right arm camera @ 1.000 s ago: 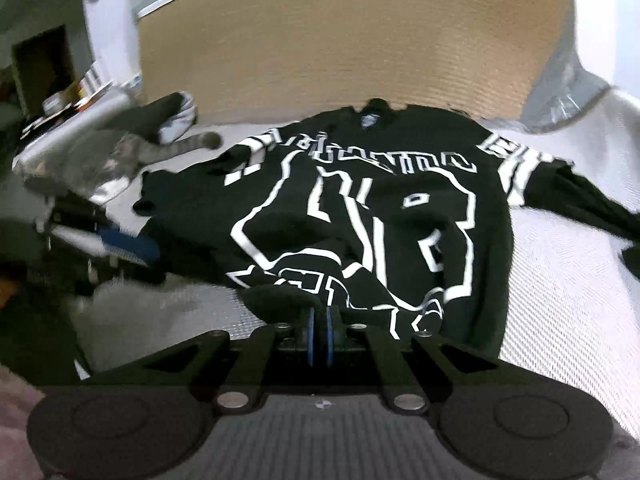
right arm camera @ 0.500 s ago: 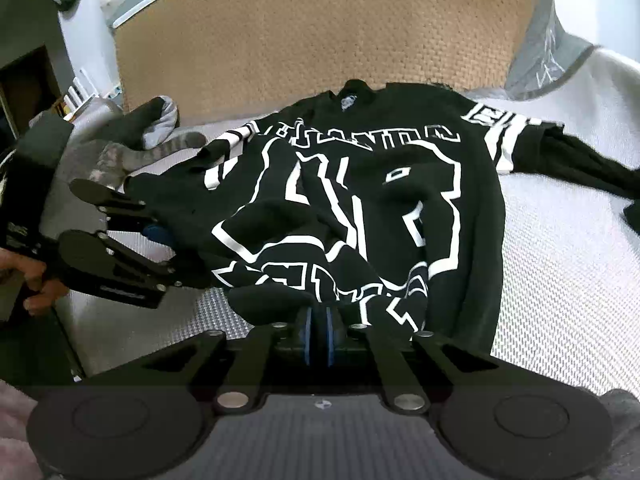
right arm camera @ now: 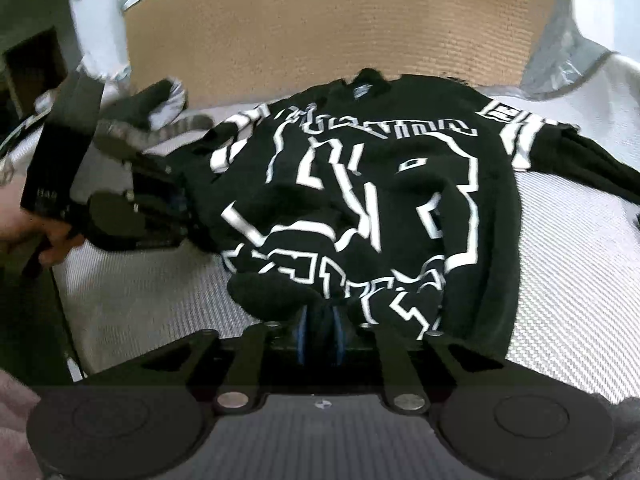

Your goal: Fold clothes

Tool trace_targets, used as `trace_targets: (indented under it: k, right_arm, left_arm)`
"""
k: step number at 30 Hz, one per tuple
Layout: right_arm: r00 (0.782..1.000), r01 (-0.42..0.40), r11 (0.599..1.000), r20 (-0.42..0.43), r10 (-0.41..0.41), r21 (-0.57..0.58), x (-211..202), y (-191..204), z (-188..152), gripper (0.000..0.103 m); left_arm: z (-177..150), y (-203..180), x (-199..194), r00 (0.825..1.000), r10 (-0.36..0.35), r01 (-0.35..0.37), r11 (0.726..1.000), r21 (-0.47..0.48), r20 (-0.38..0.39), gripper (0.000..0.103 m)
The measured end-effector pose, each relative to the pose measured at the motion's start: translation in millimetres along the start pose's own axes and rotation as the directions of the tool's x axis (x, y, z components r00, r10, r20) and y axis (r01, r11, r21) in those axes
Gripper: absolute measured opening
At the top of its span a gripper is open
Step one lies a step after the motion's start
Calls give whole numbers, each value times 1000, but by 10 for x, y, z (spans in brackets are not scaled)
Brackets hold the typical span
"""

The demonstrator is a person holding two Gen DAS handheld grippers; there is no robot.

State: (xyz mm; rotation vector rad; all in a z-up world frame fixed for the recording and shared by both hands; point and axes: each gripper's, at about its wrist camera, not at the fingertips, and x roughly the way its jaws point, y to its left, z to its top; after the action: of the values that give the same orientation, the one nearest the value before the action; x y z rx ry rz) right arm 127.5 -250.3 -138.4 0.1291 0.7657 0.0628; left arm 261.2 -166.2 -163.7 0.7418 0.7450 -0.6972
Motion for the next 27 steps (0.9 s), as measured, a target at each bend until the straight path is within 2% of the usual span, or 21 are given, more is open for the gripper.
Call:
trace_targets:
  k: [2, 5, 7, 12, 13, 20, 23, 27]
  right_arm:
    - [1000, 1, 999, -4, -1, -39, 22, 67, -9, 34]
    - [1000, 13, 994, -7, -14, -106, 72, 194, -11, 43]
    - [999, 35, 986, -6, -36, -164, 124, 293, -16, 47]
    - [994, 100, 945, -3, -106, -312, 302, 516, -37, 48]
    - [994, 105, 941, -2, -112, -322, 321, 534, -35, 47]
    - [993, 121, 913, 42, -114, -390, 184, 667, -68, 18]
    - [993, 112, 907, 89, -82, -405, -31, 748, -77, 16]
    - [993, 42, 945, 116, -4, -324, -286, 686, 21, 15]
  left_arm:
    - [-14, 49, -62, 1000, 6, -6, 1000, -4, 12, 5]
    - [-32, 145, -220, 999, 16, -14, 999, -36, 46, 3]
    - [-56, 226, -315, 998, 5, -1, 997, -72, 58, 2]
    - [-133, 323, -404, 998, 5, 2, 994, -111, 55, 1]
    - [-147, 319, -422, 998, 5, 2, 994, -114, 57, 1]
    - [-209, 214, -581, 997, -22, 30, 994, -101, 80, 4]
    - [-235, 108, -636, 995, -68, 73, 995, -62, 78, 10]
    - [-284, -122, -653, 994, -84, 82, 996, 28, 66, 26]
